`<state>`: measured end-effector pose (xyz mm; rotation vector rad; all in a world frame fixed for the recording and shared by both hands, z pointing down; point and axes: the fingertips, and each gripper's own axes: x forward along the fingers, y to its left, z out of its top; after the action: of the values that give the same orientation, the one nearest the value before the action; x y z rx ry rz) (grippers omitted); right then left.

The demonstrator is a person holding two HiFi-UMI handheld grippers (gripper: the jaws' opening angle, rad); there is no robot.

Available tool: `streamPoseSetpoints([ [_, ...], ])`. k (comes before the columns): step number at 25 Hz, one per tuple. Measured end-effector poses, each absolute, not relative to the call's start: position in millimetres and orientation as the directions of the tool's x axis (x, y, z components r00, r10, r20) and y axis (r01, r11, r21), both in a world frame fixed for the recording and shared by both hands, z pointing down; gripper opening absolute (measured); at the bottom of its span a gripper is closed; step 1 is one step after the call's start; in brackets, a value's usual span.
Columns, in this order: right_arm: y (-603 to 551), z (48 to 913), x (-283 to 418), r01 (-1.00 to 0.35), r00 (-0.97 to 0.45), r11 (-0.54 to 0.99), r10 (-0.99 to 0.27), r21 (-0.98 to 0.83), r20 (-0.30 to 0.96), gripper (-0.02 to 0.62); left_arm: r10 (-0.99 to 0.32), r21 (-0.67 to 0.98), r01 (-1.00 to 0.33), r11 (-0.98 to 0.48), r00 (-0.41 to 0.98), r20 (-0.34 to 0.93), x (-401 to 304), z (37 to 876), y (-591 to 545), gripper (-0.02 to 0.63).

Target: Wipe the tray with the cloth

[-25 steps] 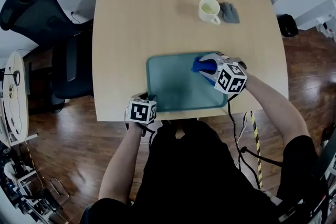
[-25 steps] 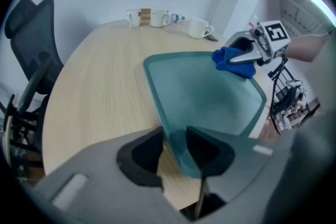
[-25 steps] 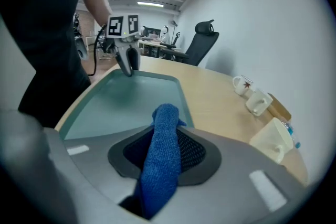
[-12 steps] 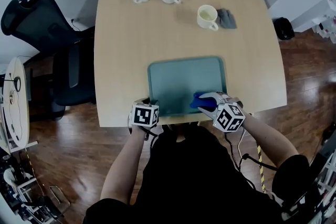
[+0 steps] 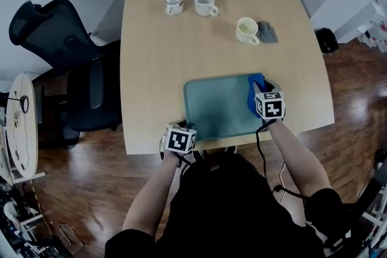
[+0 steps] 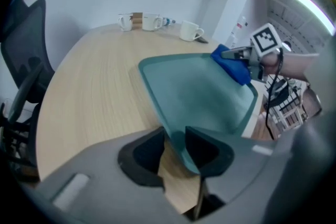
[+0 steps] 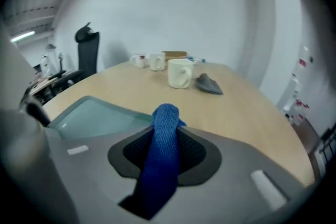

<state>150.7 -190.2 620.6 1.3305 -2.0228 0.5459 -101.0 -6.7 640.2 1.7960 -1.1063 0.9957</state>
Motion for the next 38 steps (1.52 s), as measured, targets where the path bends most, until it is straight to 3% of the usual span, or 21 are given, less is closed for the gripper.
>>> streamPoseSetpoints([
  [3, -203.4, 623.8, 158.9, -0.963, -0.161, 0.269, -0.656, 0.029, 0.738, 0.114, -0.326, 0.219, -0.915, -0.339, 0.332, 0.885, -104.9, 634.6, -8.1, 0.102],
  [7, -200.7, 630.2, 131.2, -0.953, -0.115, 0.285, -0.652, 0.102, 0.749, 0.114, -0.335, 0.287, -0.893, -0.347, 0.403, 0.851, -109.0, 634.2, -10.4, 0.08],
  [13, -181.5, 625.2, 31.3, -0.924, -0.23, 0.382, -0.622, 0.033, 0.748, 0.114, -0.329, 0.324, -0.874, -0.363, 0.445, 0.833, -107.4, 632.5, -9.9, 0.08],
  [19, -151.4, 611.8, -97.8, -0.798, -0.405, 0.602, -0.552, 0.012, 0.728, 0.114, -0.334, 0.328, -0.866, -0.377, 0.457, 0.824, -105.5, 633.9, -10.2, 0.081],
  [22, -143.4, 609.8, -124.2, -0.755, -0.451, 0.656, -0.53, 0.009, 0.718, 0.114, -0.335, 0.331, -0.871, -0.364, 0.454, 0.826, -108.6, 633.2, -10.6, 0.081],
  [25, -147.1, 609.1, -99.4, -0.774, -0.44, 0.633, -0.549, 0.01, 0.711, 0.112, -0.343, 0.324, -0.875, -0.359, 0.447, 0.826, -111.3, 633.8, -9.7, 0.08],
  [34, -176.1, 611.7, 110.6, -0.898, -0.17, 0.41, -0.658, 0.16, 0.733, 0.114, -0.369, 0.297, -0.899, -0.323, 0.409, 0.835, -113.1, 633.8, -8.6, 0.077],
  [38, -180.1, 620.3, 155.8, -0.923, -0.139, 0.355, -0.664, 0.146, 0.735, 0.114, -0.366, 0.279, -0.907, -0.316, 0.388, 0.846, -111.3, 634.0, -7.5, 0.075],
])
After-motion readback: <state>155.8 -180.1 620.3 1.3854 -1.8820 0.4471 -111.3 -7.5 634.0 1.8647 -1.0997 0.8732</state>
